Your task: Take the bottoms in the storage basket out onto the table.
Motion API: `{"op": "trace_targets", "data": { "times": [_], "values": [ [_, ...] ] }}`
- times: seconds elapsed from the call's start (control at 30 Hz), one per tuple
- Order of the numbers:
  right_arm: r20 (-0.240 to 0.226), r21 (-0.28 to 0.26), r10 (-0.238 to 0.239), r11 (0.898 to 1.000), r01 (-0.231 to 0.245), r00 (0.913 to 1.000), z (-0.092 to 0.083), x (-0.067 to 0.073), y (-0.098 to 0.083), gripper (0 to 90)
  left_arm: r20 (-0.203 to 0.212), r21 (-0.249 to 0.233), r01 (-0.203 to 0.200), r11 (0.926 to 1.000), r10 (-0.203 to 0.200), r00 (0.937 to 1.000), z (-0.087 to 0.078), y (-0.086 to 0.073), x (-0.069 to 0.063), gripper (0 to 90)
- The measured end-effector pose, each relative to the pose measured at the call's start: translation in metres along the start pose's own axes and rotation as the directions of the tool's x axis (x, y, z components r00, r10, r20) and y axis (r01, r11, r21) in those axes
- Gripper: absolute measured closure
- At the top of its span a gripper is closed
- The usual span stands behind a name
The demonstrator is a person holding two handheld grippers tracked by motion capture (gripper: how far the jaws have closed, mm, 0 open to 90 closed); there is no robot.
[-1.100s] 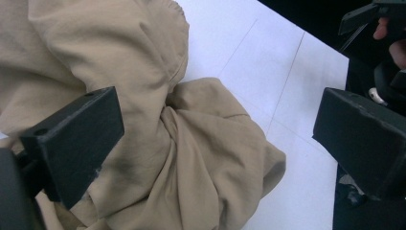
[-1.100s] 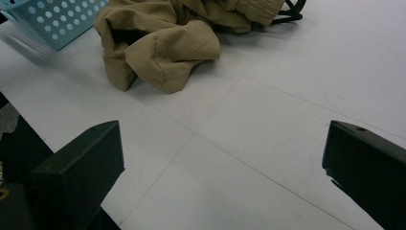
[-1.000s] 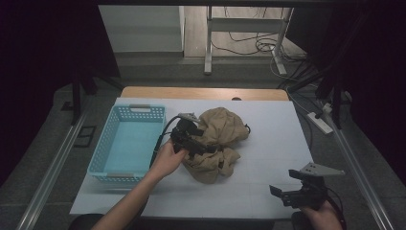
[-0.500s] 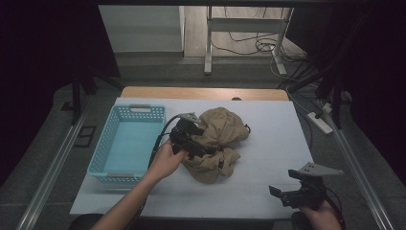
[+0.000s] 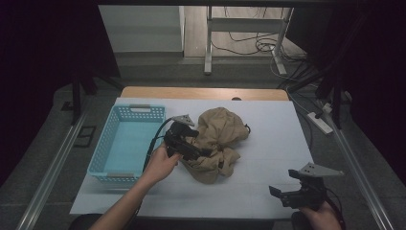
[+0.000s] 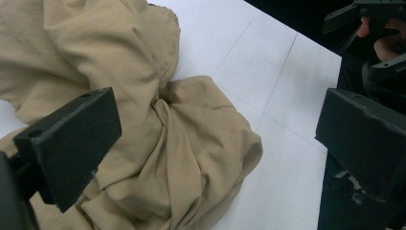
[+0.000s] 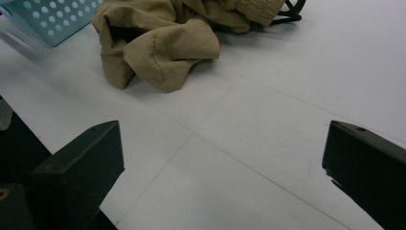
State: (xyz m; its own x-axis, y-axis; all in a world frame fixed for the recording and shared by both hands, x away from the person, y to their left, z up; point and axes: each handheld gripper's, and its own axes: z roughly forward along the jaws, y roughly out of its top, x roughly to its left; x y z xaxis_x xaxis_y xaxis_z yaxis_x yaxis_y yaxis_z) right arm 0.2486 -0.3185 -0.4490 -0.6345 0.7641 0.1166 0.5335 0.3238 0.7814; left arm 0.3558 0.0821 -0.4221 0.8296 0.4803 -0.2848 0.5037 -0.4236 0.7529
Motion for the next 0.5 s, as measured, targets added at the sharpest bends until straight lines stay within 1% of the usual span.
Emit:
{"op": "trace_targets", "data": {
  "times": [0.1,0.33,0.5],
  "values": [
    [0.000,-0.001,-0.001,1.000,0.001,1.0000,0.000,0.000,0.000,0.3,-0.009,-0.003,0.005,1.0000,-0.005,0.9999,-0.003,-0.003,0.001,1.2],
    [-0.001,0.002,-0.006,1.000,0.006,1.0000,0.000,0.001,0.000,0.3,-0.004,-0.016,0.025,0.9996,-0.025,0.9997,-0.009,-0.008,0.002,1.2],
    [0.001,0.006,-0.008,1.000,0.008,1.0000,0.001,0.001,0.000,0.3,0.001,-0.019,0.028,0.9994,-0.028,0.9996,-0.013,-0.011,0.001,1.0]
  ]
}}
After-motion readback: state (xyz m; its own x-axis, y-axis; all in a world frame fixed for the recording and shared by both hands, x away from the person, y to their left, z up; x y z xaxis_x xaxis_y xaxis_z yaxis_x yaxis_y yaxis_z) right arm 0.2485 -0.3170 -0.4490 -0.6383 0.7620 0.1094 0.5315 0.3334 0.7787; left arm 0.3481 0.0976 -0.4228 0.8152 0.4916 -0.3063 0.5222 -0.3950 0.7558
